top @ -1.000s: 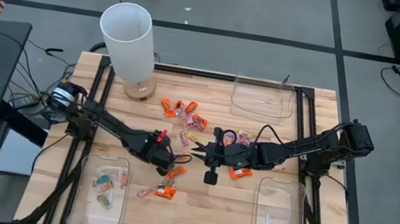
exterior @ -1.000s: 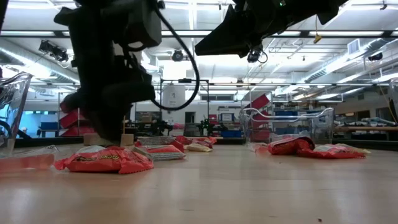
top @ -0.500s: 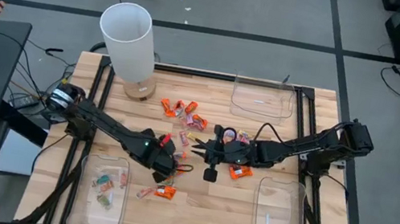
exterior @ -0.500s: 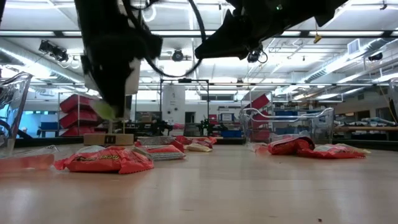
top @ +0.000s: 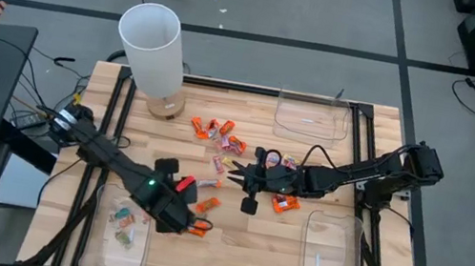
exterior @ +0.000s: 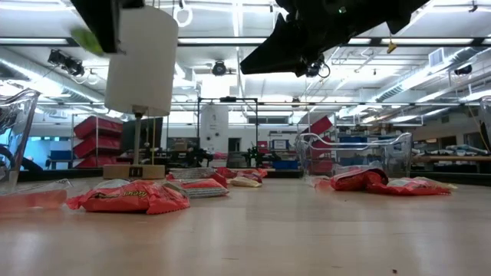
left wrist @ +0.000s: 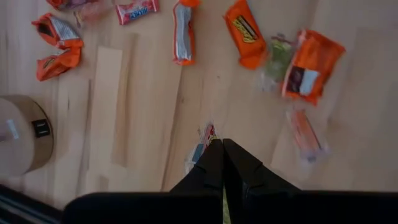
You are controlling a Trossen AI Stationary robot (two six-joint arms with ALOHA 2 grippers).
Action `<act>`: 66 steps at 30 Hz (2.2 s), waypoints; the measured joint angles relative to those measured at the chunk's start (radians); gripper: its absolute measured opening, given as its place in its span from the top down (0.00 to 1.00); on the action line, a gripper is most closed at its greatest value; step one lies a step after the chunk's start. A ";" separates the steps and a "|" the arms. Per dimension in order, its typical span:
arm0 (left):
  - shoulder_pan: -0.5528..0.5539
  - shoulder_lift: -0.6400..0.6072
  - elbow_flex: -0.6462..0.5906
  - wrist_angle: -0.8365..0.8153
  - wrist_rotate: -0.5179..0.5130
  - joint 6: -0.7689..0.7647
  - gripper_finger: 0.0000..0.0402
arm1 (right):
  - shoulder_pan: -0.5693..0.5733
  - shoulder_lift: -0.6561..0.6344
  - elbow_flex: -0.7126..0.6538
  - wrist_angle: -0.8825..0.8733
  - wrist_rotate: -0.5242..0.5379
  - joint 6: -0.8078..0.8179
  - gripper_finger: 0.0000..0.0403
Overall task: Sort candy
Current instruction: Put the green gummy into the bottom left transparent bin
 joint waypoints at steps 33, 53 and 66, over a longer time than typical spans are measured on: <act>-0.572 0.000 0.005 -0.105 -0.041 -0.732 1.00 | 0.000 0.000 0.000 0.152 0.000 0.073 0.89; -0.620 0.000 -0.310 0.323 -0.132 -0.795 1.00 | 0.012 0.000 0.000 0.173 0.000 0.092 0.90; -0.589 0.000 -0.454 0.536 -0.079 -0.822 1.00 | 0.012 0.000 0.000 0.176 0.000 0.092 0.91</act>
